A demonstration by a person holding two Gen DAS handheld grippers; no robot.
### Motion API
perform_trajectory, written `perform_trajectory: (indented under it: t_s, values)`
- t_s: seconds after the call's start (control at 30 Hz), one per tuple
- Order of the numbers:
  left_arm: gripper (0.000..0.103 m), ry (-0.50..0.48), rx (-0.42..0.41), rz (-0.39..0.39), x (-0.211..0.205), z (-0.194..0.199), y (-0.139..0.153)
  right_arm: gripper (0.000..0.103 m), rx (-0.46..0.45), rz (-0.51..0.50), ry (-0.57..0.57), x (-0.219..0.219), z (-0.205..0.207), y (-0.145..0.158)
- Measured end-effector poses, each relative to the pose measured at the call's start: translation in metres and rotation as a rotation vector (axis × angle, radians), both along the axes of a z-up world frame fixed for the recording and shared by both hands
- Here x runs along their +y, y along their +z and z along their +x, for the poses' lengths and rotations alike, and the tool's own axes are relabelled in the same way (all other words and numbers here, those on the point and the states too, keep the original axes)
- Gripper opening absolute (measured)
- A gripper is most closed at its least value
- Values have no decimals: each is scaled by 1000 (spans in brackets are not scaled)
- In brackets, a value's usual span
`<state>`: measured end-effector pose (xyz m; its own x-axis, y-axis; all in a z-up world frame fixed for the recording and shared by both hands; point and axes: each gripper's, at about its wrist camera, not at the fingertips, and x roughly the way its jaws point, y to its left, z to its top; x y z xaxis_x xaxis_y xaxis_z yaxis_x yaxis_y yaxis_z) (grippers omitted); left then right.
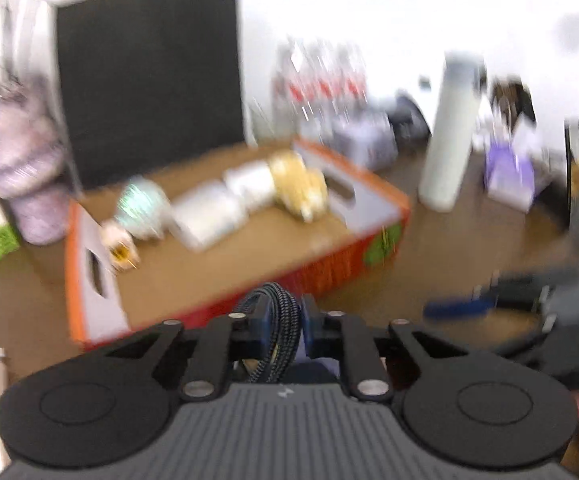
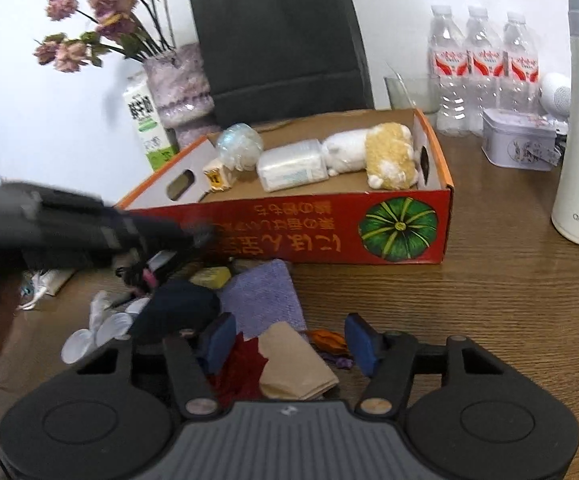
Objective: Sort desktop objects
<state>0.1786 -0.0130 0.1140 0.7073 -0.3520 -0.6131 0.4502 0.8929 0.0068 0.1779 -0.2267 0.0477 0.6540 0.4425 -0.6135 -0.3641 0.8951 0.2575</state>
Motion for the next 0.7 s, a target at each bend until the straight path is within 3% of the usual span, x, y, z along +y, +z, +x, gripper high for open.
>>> perform_trajectory:
  t_s: [0.13, 0.27, 0.37, 0.4, 0.6, 0.7]
  values:
    - [10, 38, -62, -116, 25, -18, 46, 53, -17, 21, 22, 3, -11, 8]
    - [5, 67, -76, -167, 37, -37, 62, 52, -50, 5, 66, 18, -20, 20]
    - [4, 56, -27, -243, 41, -51, 57, 52, -68, 7, 77, 25, -24, 30]
    - [0, 36, -4, -261, 39, -58, 54, 52, -67, 6, 71, 26, -25, 33]
    - [1, -89, 95, -367, 30, -84, 30, 52, -55, 31, 27, 10, -53, 31]
    - [1, 6, 69, -239, 35, -92, -1, 52, -31, 22, 22, 4, -71, 21]
